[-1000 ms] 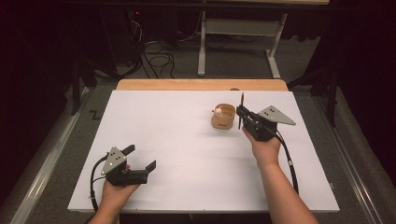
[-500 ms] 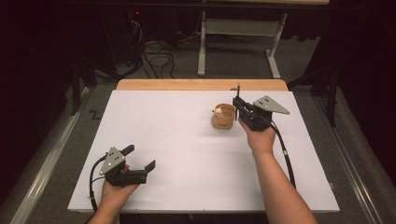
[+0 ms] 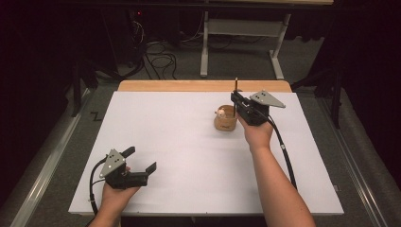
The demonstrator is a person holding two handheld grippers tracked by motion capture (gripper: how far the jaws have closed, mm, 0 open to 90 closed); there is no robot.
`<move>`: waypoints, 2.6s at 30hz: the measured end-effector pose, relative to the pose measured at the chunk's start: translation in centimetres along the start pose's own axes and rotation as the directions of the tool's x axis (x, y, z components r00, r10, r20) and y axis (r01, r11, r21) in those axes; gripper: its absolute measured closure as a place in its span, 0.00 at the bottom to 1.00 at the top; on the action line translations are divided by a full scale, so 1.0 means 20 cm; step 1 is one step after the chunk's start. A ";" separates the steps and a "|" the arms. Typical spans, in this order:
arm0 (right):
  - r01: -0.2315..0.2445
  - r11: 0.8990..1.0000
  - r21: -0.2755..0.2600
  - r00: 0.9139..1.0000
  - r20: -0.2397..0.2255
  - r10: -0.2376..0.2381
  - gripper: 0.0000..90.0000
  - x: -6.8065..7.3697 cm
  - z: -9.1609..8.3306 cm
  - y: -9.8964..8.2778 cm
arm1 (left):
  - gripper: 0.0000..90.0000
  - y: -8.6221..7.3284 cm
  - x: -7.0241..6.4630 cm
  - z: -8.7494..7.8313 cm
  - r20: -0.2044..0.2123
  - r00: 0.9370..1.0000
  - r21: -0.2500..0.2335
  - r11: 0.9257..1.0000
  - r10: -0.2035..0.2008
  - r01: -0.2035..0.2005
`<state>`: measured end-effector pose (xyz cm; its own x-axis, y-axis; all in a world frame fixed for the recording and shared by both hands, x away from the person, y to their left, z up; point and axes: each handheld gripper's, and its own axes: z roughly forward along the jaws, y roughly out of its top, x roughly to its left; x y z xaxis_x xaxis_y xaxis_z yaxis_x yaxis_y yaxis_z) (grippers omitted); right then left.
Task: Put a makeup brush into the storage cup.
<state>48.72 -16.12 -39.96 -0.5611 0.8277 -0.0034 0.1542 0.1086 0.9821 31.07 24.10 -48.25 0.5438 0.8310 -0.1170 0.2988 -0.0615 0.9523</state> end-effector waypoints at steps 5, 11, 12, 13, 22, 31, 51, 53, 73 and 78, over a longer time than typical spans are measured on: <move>-0.004 1.000 0.008 1.000 -0.002 0.004 0.93 0.01 0.02 -0.01 | 0.01 0.00 0.01 -0.01 0.000 1.000 0.000 1.000 0.002 -0.002; -0.017 1.000 0.017 1.000 0.011 0.017 0.93 -0.01 0.04 -0.03 | 0.01 0.00 0.01 -0.02 -0.005 1.000 -0.004 1.000 -0.001 0.001; -0.013 1.000 0.017 1.000 0.010 0.013 0.93 -0.02 0.05 -0.03 | 0.01 0.00 0.01 -0.02 -0.005 1.000 -0.008 1.000 -0.005 0.005; -0.015 1.000 0.021 1.000 0.014 0.015 0.93 -0.02 0.05 -0.04 | 0.01 0.00 0.01 -0.02 -0.005 1.000 -0.008 1.000 -0.003 0.003; -0.022 0.999 0.044 1.000 0.021 0.021 0.93 -0.02 0.07 -0.07 | 0.01 0.00 0.02 -0.03 -0.007 1.000 -0.009 1.000 -0.003 0.003; -0.025 0.997 0.066 1.000 0.018 0.024 0.93 -0.01 0.08 -0.09 | 0.01 0.00 0.02 -0.03 -0.008 1.000 -0.010 1.000 -0.002 0.002; -0.046 0.995 0.087 0.999 0.016 0.044 0.93 -0.01 0.08 -0.15 | 0.01 0.00 0.01 -0.03 -0.003 1.000 -0.006 1.000 -0.001 0.001; -0.047 0.995 0.086 0.999 0.018 0.045 0.93 -0.01 0.08 -0.15 | 0.01 0.00 0.01 -0.03 -0.004 1.000 -0.004 1.000 0.000 0.000; -0.055 0.992 0.118 0.998 0.046 0.049 0.93 -0.03 0.12 -0.22 | 0.01 -0.01 0.01 -0.03 0.001 1.000 0.001 1.000 0.002 -0.002; -0.056 0.990 0.129 0.997 0.051 0.050 0.92 -0.04 0.12 -0.22 | 0.01 -0.01 0.01 -0.02 0.003 1.000 0.001 1.000 0.001 -0.001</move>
<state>50.47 -15.86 -44.84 -0.5106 0.8591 0.0359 0.2894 0.1323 0.9480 30.77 24.55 -48.27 0.5463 0.8294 -0.1168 0.2989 -0.0628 0.9522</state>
